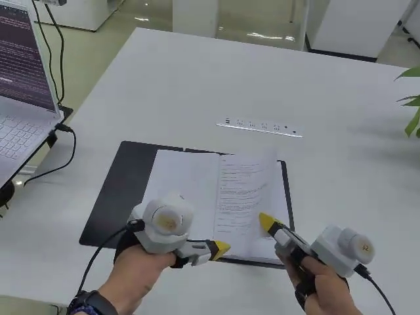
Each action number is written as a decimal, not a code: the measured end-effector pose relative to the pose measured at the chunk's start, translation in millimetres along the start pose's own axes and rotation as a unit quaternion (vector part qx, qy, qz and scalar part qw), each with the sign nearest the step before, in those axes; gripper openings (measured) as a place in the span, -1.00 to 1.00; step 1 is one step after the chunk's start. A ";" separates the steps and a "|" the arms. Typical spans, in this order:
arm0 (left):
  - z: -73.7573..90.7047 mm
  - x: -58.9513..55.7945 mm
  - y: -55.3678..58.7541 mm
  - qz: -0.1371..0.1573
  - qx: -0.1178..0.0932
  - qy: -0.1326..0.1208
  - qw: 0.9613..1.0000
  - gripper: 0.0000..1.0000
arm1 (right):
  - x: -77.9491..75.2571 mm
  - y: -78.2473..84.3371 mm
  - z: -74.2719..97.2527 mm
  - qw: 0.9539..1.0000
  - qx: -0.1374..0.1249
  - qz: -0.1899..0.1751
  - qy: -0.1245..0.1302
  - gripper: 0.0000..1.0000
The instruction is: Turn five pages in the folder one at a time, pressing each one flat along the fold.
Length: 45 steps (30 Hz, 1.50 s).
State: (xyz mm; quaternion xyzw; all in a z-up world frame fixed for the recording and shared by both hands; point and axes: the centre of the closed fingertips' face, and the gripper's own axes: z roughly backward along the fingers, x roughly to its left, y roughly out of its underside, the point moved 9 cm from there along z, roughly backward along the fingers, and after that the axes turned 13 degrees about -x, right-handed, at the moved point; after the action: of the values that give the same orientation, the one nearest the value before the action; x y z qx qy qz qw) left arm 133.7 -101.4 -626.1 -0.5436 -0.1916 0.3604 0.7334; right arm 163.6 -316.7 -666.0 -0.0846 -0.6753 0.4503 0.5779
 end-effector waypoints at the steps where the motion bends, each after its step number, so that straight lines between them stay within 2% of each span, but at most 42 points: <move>1: 2.3 1.1 -0.9 0.000 -0.002 -0.002 1.000 0.37 | 2.3 1.0 -1.4 1.000 -0.001 -0.001 -0.001 -1.00; 13: 30.1 18.8 -8.0 -0.001 -0.017 -0.027 0.999 0.37 | 24.4 12.2 -22.5 1.000 0.014 0.003 -0.027 -1.00; 24: 48.0 25.2 -10.4 0.000 -0.027 -0.043 0.999 0.36 | 44.0 23.1 -39.8 0.998 0.028 0.004 -0.048 -1.00; 34: 66.3 28.8 -4.3 0.004 -0.027 -0.057 0.998 0.37 | 55.6 40.6 -47.6 0.997 0.047 0.003 -0.059 -1.00; 45: 82.5 38.2 -2.0 0.018 -0.040 -0.078 0.996 0.39 | 67.9 52.8 -61.1 0.996 0.060 0.003 -0.067 -1.00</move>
State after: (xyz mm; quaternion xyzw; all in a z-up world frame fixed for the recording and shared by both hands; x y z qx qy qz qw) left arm 104.2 -19.2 -600.8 -0.5461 -0.2527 0.4072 0.6871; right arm 173.0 -211.8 -659.9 -0.0215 -0.6842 0.4964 0.5338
